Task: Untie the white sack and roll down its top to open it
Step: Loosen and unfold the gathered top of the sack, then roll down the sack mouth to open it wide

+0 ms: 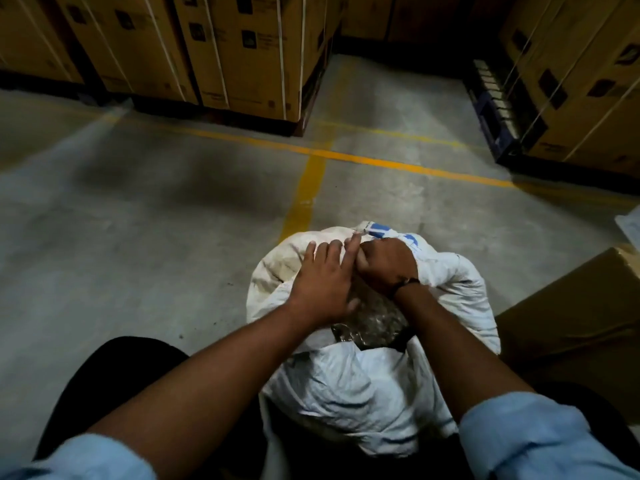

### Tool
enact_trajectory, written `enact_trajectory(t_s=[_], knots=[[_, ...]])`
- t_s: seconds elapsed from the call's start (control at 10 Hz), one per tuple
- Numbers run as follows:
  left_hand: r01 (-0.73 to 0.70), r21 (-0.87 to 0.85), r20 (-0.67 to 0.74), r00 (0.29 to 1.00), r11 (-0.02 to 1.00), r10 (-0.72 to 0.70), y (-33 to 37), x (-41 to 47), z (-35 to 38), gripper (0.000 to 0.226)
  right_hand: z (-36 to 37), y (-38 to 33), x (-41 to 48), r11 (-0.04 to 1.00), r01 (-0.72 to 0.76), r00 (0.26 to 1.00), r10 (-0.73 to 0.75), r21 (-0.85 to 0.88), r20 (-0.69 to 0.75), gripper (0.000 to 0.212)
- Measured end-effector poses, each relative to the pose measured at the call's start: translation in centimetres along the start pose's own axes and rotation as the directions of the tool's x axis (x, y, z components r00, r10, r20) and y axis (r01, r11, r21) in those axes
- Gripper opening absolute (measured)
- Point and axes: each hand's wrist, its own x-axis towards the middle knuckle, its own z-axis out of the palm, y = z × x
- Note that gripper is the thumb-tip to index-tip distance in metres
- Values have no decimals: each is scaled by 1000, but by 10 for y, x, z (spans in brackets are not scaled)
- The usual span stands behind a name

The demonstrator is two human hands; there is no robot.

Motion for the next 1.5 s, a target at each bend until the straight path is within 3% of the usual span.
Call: enact_trajectory(t_s=[0.1, 0.2, 0.3, 0.4, 0.5, 0.6, 0.7, 0.8, 0.9, 1.0, 1.1, 1.2, 1.3, 1.4, 1.5], knots=[[120, -17, -4, 993, 993, -120, 0, 3, 20, 88, 12, -2, -20, 987, 145, 886, -163, -74, -433, 26], [383, -403, 227, 922, 831, -315, -32, 9, 32, 71, 17, 6, -36, 999, 41, 855, -39, -8, -518, 44], [496, -860, 447, 845, 119, -293, -56, 13, 23, 52, 31, 32, -48, 986, -137, 920, 90, -98, -382, 81], [485, -782, 567, 814, -392, -125, -70, 10, 10, 35, 35, 59, -33, 924, -363, 915, 329, -120, -233, 86], [451, -687, 598, 796, -570, -91, -83, 6, 16, 42, 32, 65, -14, 953, -299, 954, 298, 57, 21, 70], [430, -653, 634, 760, -623, -140, -93, 11, 20, 48, 29, 66, 4, 916, -315, 946, 281, 247, 165, 66], [454, -701, 666, 691, -550, -279, -105, 19, 31, 67, 11, 82, 14, 708, -403, 905, 212, 580, 370, 81], [810, -535, 404, 495, 240, -769, -104, 19, 48, 75, 6, 96, 11, 400, -554, 823, 134, 730, 551, 67], [413, -152, -346, 829, 898, -440, -72, 37, 42, 39, 10, 94, 8, 576, -488, 872, 286, 655, 398, 77], [-128, -175, -335, 940, 976, 63, -12, 64, 36, 54, 9, 79, 7, 710, -463, 886, 379, 531, 266, 60], [-176, -28, -123, 977, 984, 172, 18, 79, 54, 72, 16, 68, -9, 804, -535, 843, 527, 258, 106, 66], [-161, 61, -10, 987, 985, 162, 10, 87, 61, 69, 29, 66, -45, 779, -624, 765, 625, 62, -152, 66], [-74, 38, 140, 988, 996, 68, 3, 100, 51, 59, 35, 63, -82, 659, -752, 656, 749, -4, -93, 102], [212, -277, 347, 932, 937, -108, -12, 122, 40, 72, 48, 73, -104, 643, -763, 642, 765, -56, 47, 93], [381, -491, 379, 903, 783, -201, -38, 147, 29, 80, 29, 91, -91, 696, -673, 733, 672, 250, 105, 67]])
